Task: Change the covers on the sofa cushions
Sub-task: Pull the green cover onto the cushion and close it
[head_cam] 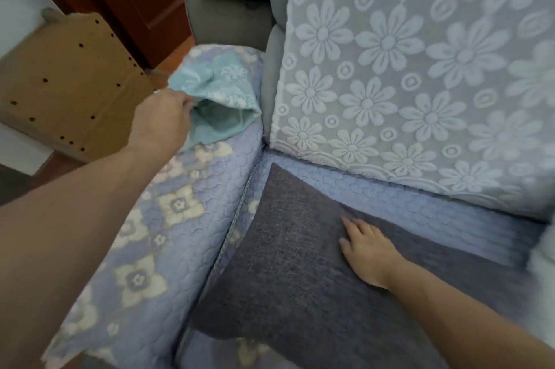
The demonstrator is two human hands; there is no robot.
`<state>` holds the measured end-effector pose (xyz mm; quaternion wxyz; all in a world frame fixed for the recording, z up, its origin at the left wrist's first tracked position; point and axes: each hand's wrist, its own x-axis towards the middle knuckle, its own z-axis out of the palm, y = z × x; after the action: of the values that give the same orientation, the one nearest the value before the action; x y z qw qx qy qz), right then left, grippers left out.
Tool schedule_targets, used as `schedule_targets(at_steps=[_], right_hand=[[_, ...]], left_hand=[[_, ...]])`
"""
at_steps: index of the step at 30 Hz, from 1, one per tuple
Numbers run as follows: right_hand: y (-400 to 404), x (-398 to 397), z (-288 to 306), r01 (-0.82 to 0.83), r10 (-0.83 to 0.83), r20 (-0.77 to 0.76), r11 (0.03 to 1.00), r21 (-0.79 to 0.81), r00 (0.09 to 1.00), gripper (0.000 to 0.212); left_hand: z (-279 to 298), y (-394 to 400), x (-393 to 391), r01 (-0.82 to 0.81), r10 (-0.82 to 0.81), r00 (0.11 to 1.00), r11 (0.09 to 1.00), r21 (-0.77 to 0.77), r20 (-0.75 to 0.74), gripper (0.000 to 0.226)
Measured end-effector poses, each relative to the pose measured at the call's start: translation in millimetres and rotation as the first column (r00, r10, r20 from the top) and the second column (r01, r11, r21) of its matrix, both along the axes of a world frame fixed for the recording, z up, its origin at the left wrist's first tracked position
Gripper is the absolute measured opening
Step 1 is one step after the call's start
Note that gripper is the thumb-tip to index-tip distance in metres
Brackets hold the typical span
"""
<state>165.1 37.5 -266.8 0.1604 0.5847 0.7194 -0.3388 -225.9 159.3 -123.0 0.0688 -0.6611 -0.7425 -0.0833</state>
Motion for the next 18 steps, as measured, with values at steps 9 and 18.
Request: schedule_targets(at_steps=[9, 18], right_hand=[[-141.5, 82.7, 210.6, 0.445, -0.634, -0.360, 0.755, -0.482, 0.685, 0.047], [-245.2, 236.1, 359.0, 0.480, -0.333, -0.706, 0.877, 0.010, 0.624, 0.108]], left_hand=[[142.5, -174.0, 191.3, -0.007, 0.143, 0.514, 0.987, -0.163, 0.846, 0.026], [291.2, -288.8, 433.7, 0.326, 0.319, -0.306, 0.920, -0.216, 0.897, 0.029]])
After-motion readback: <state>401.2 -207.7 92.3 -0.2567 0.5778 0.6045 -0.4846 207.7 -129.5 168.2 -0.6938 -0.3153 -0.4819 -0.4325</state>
